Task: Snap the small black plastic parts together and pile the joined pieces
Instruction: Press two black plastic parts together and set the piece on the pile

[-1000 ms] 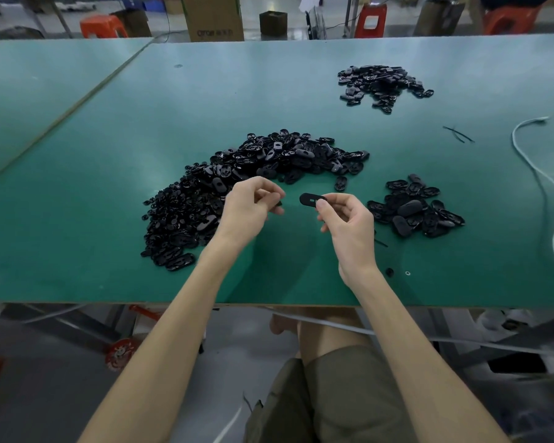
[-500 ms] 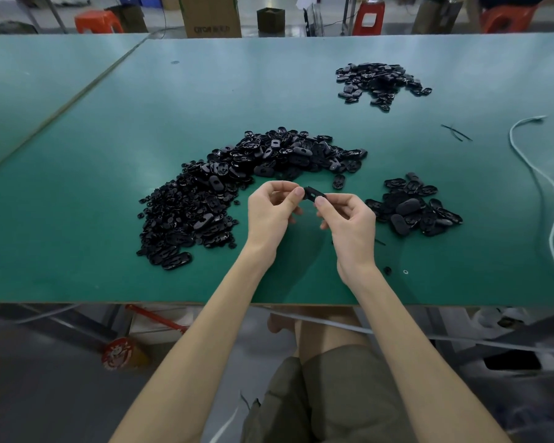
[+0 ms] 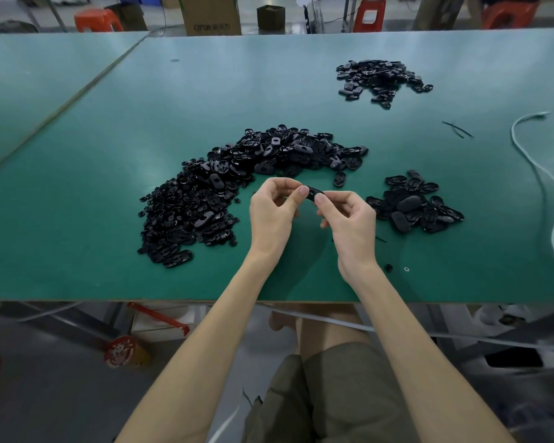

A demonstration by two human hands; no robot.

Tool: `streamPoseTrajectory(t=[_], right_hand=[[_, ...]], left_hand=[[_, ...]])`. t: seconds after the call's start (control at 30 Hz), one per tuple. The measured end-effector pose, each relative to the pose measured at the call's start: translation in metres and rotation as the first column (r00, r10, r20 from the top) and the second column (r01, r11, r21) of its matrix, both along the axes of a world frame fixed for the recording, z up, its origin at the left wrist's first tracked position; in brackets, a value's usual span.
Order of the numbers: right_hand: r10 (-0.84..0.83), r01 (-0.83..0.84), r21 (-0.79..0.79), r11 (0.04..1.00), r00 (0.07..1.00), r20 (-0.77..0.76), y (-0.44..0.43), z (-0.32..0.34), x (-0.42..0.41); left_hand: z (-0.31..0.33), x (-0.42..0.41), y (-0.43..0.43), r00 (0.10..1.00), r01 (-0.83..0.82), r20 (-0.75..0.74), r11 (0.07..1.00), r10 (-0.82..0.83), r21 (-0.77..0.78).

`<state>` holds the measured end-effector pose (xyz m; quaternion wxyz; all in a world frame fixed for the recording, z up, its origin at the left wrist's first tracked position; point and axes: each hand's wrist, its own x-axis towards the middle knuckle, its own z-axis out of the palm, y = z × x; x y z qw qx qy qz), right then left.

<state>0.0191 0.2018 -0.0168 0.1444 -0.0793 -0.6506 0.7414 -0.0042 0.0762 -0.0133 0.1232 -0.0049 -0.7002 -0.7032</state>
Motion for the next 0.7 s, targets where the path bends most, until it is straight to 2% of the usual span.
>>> streamPoseTrajectory(t=[0.2, 0.53, 0.7], right_hand=[[0.033, -0.033, 0.013, 0.999, 0.999, -0.009, 0.0002, 0.0010, 0.0016], [0.057, -0.057, 0.010, 0.998, 0.998, 0.028, 0.0012, 0.0008, 0.0018], [0.073, -0.072, -0.031, 0.997, 0.997, 0.016, 0.0017, 0.0014, 0.0014]], left_hand=[[0.0000, 0.0004, 0.0003, 1.000, -0.004, -0.017, 1.000, 0.004, -0.016], [0.0019, 0.0029, 0.0014, 0.998, -0.053, -0.046, 0.988, 0.047, -0.143], [0.0019, 0.0025, -0.0004, 0.999, -0.024, -0.028, 0.994, 0.021, -0.109]])
